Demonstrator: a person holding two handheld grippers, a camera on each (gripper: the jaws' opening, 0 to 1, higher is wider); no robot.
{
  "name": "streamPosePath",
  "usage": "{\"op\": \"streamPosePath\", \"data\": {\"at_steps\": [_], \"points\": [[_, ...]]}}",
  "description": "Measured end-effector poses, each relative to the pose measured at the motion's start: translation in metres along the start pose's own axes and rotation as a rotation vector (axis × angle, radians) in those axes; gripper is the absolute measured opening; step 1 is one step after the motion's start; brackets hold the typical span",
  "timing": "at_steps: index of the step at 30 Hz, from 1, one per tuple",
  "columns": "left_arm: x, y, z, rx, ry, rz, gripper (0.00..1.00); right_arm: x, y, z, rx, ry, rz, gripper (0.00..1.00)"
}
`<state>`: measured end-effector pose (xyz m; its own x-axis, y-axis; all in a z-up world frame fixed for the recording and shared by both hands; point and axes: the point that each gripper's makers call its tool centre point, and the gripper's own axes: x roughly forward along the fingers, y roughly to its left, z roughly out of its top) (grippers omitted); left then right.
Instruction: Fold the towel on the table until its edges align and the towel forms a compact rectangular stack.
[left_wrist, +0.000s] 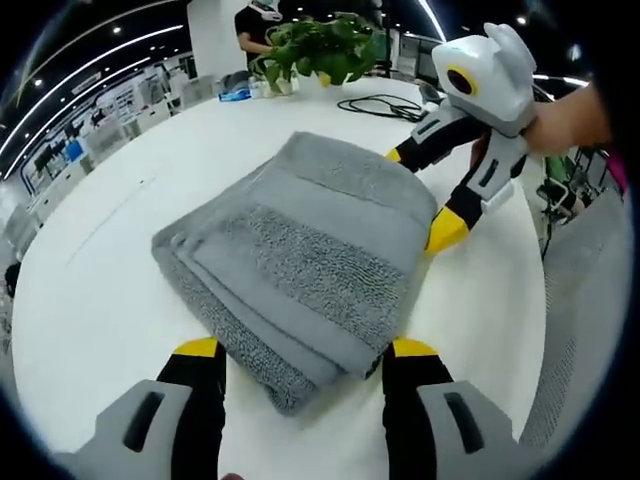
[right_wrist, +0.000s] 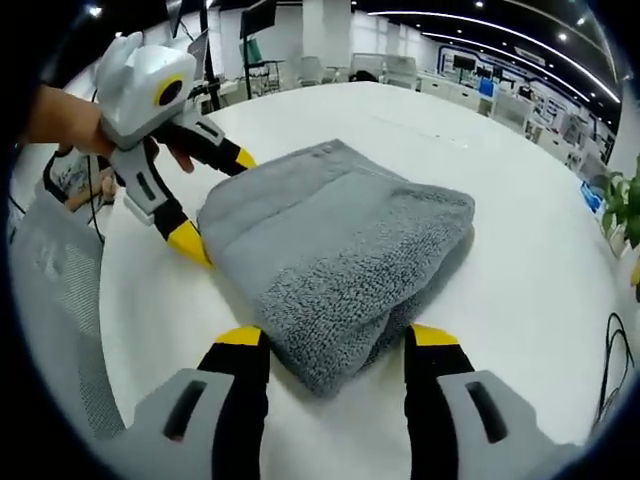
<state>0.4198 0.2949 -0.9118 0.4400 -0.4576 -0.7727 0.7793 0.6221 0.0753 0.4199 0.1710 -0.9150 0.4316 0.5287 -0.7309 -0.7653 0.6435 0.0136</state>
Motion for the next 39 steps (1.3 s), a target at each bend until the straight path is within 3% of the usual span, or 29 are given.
{"op": "streamPosePath", "data": {"at_steps": [13, 22, 27, 39], "points": [[0.014, 0.027, 0.013, -0.013, 0.016, 0.019, 0.65, 0.014, -0.021, 0.012, -0.015, 0.003, -0.026, 0.53], [0.014, 0.030, 0.013, -0.011, 0.018, 0.040, 0.66, 0.013, -0.024, 0.015, -0.028, 0.005, -0.027, 0.53], [0.004, 0.036, 0.012, -0.015, 0.001, 0.080, 0.69, 0.004, -0.025, 0.020, -0.001, -0.040, -0.034, 0.55], [-0.025, 0.047, 0.020, -0.020, -0.072, 0.161, 0.82, -0.013, -0.033, 0.042, 0.038, -0.159, -0.076, 0.73]]}}
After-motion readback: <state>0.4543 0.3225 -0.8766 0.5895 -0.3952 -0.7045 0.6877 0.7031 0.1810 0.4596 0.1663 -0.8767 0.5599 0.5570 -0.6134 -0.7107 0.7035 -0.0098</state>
